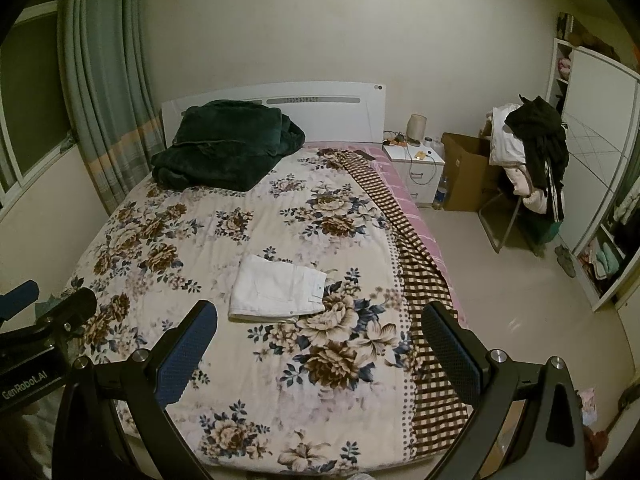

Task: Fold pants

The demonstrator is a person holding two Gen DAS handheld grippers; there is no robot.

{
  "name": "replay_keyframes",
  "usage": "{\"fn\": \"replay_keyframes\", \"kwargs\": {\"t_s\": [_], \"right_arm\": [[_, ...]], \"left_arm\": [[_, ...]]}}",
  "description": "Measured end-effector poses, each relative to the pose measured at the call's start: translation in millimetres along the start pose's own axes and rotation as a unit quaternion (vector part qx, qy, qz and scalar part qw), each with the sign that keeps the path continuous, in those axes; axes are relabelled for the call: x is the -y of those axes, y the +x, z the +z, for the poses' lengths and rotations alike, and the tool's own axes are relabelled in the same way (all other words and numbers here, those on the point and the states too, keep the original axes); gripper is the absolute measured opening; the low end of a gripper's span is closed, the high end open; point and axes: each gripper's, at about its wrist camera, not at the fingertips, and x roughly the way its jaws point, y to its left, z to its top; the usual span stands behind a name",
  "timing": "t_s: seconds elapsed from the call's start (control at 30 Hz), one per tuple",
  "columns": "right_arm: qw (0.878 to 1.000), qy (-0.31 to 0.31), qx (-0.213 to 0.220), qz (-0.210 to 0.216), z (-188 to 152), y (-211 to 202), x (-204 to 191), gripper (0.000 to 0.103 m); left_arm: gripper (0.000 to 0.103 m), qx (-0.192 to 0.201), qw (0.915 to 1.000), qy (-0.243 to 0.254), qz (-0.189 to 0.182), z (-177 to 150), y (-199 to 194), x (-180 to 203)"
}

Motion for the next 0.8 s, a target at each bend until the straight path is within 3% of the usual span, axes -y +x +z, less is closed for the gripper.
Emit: {"fn": "replay_keyframes", "kwargs": {"t_s": [0.8], "right_arm": [[1.000,0.003,0.001,0.000,-1.3,-4.8,-0.4,0.103]], "left_arm": [[0.100,0.003,1.0000,0.003,-0.001,2.3,0.1,-1.0]]}}
